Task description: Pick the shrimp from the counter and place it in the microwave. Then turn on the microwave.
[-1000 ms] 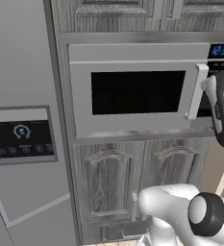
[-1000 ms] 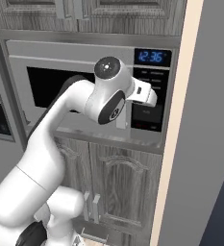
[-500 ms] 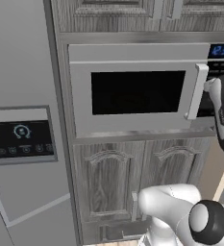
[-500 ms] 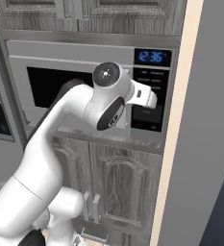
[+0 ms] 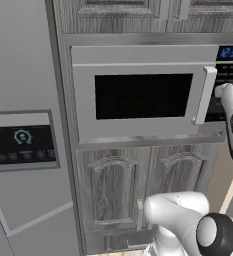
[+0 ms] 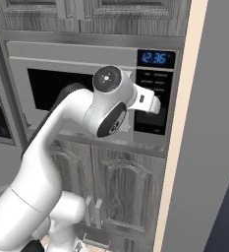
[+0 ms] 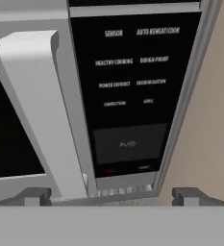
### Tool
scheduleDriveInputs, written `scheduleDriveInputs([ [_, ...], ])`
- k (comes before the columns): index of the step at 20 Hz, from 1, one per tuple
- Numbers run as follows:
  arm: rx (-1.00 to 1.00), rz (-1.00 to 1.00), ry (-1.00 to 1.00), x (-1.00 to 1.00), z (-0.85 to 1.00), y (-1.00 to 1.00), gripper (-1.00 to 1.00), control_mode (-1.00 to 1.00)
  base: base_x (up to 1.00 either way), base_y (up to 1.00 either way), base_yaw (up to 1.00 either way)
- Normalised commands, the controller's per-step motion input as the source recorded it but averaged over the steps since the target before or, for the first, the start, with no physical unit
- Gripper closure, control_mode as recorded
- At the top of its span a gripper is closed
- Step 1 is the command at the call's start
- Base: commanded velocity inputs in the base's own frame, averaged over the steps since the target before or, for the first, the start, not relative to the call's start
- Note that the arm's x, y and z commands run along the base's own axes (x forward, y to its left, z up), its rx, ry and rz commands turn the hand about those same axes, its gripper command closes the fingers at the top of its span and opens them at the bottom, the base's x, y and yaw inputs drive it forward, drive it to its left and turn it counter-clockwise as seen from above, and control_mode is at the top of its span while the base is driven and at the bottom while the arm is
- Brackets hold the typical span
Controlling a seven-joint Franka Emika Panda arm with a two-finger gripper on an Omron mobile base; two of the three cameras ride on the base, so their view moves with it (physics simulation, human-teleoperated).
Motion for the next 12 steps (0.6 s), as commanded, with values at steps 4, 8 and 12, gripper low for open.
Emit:
scheduleDriveInputs([
  [4,0.0,0.0,0.0,-0.2,0.0,-0.06,-1.0,-1.0,0.0,0.0,0.0],
  [8,0.0,0.0,-0.05,-0.16,-0.08,-0.01,-1.0,-1.0,0.0,0.0,0.0],
  [12,0.0,-0.01,-0.02,-0.06,-0.18,0.0,-1.0,-1.0,0.0,0.0,0.0],
])
